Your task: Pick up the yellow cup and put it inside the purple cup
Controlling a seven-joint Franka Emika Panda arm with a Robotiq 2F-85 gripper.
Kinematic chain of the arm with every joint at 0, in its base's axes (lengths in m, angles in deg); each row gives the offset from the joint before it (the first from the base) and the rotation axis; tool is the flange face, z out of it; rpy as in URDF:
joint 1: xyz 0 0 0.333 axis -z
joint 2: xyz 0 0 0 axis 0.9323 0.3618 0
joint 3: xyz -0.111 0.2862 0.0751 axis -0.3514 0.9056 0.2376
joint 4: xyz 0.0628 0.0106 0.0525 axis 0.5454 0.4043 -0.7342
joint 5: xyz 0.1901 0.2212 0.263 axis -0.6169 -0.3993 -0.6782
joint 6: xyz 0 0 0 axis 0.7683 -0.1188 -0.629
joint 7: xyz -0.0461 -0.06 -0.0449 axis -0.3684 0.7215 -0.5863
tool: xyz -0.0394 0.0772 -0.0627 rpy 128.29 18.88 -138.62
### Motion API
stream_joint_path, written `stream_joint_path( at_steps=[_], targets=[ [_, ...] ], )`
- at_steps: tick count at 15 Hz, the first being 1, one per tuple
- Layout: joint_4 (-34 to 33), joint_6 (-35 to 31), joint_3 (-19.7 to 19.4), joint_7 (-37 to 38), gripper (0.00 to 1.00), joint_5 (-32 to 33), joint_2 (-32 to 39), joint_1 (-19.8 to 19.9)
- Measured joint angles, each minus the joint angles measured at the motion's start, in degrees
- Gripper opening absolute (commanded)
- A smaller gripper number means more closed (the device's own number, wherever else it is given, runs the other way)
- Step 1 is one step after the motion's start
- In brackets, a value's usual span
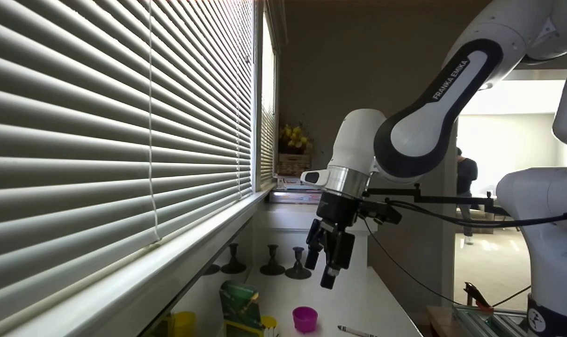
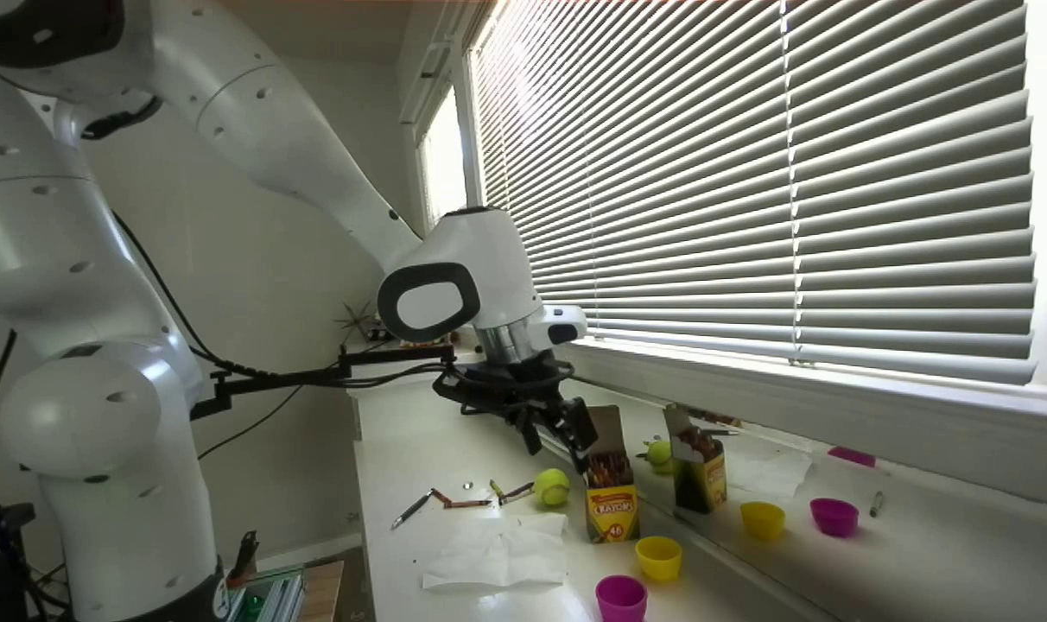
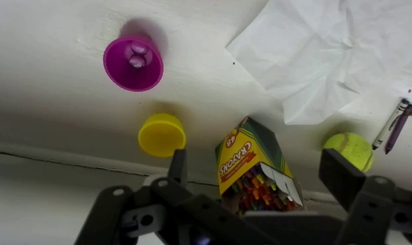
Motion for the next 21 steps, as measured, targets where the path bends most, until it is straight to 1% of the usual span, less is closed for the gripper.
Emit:
stream_joint_path(
  at_steps=[4,6,9,12,15,17,21],
  targets=[
    [-0.63,-3.30,-2.61,-7.97,1.00,-2.53,3.96,-3.34],
    [-1.44,-5.28,-4.48,-12.70,1.00,-4.78,6.18,-5.11],
    [-3.54,-5.73,-7.79,-23.24,1.00,-12.23,8.79,-8.81],
    [-5.95,-5.44,-9.63,-32.42,1.00,-18.92,11.37,-11.10],
    [-8.69,-5.09,-10.24,-37.73,1.00,-21.55,15.38,-11.23],
    [-10.79,-5.12,-10.38,-39.78,1.00,-22.51,18.80,-11.03],
    [-15.46,-5.24,-9.57,-43.09,1.00,-26.84,25.13,-10.59]
  ],
)
